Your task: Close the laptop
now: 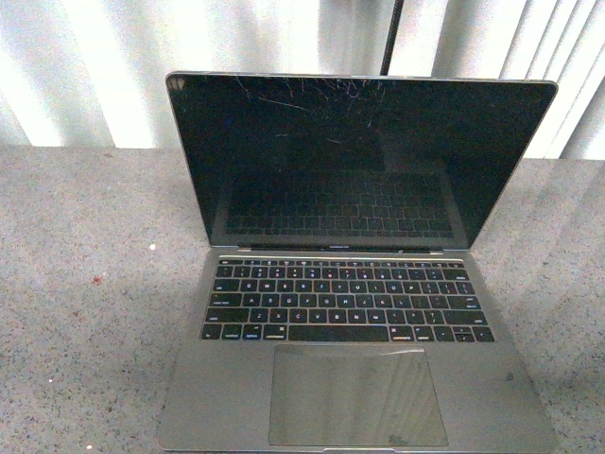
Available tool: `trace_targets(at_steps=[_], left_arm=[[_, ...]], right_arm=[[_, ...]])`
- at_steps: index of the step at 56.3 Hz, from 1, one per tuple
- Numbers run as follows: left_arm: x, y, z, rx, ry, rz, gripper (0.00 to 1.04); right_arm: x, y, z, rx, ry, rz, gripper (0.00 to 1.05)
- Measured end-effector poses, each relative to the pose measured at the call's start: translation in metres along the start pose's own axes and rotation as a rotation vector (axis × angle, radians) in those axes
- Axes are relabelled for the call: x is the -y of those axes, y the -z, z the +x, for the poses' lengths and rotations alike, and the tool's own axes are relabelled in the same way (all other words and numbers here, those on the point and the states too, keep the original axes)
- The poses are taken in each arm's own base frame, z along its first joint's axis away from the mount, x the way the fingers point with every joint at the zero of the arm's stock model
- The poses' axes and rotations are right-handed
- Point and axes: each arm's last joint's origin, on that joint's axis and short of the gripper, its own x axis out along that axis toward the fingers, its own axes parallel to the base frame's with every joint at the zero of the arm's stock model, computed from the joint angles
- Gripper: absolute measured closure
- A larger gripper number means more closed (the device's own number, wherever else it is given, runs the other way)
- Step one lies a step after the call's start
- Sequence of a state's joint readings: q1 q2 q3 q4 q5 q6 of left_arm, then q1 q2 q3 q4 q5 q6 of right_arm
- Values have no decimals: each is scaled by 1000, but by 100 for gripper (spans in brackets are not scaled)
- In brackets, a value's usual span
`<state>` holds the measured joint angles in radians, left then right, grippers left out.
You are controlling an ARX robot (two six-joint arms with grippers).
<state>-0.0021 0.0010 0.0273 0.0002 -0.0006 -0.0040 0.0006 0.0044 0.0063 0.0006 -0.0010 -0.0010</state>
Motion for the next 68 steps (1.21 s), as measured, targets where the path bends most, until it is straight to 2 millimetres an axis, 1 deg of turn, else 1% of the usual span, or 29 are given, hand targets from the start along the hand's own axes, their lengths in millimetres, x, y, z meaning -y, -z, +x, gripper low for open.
trace_targets(at_steps=[68], left_arm=[[0, 0, 0, 0, 0, 0, 7]], right_arm=[[0, 0, 0, 0, 0, 0, 7]])
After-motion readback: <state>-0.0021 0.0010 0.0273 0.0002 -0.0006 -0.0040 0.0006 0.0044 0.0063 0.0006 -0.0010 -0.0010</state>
